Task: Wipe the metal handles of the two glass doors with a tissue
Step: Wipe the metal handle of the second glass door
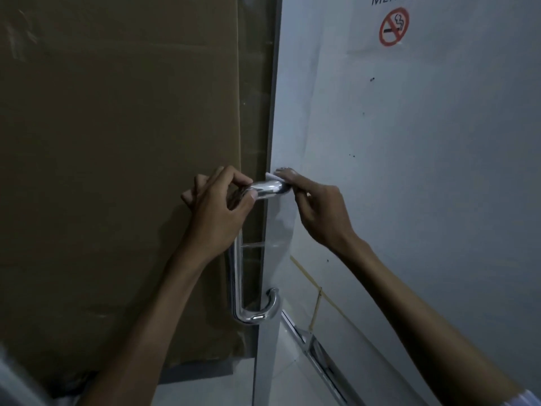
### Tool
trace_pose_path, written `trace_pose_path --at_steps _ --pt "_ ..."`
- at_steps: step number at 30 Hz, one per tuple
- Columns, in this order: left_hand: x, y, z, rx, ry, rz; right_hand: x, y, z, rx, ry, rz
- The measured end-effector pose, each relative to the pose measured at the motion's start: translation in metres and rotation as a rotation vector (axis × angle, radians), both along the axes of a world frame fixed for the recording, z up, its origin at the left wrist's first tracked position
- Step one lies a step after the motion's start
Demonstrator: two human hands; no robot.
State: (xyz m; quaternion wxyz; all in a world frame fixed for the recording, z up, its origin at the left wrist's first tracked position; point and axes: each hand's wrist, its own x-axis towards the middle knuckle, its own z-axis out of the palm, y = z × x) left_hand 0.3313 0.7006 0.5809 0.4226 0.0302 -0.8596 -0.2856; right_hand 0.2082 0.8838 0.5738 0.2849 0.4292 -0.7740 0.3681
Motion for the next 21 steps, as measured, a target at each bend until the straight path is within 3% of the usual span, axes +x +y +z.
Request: trace_pose_path --at_steps 5,10,15,21 --pt "0.001 0.004 -0.003 0.008 0.000 0.019 -0.008 -0.001 -0.011 -0.102 -0.071 0.041" --pt "0.004 0.008 -0.005 0.005 0.001 0.046 0.018 -0.021 -0.024 -0.431 -0.290 0.033" --pt "0.008 0.003 -0.005 0.121 -0.034 -0.034 0.057 -0.040 -0.022 -0.824 -0.743 0.064" --pt "0.012 0.003 -0.003 0.173 -0.040 -0.056 0.061 -0.033 -0.001 -0.893 -1.118 0.095"
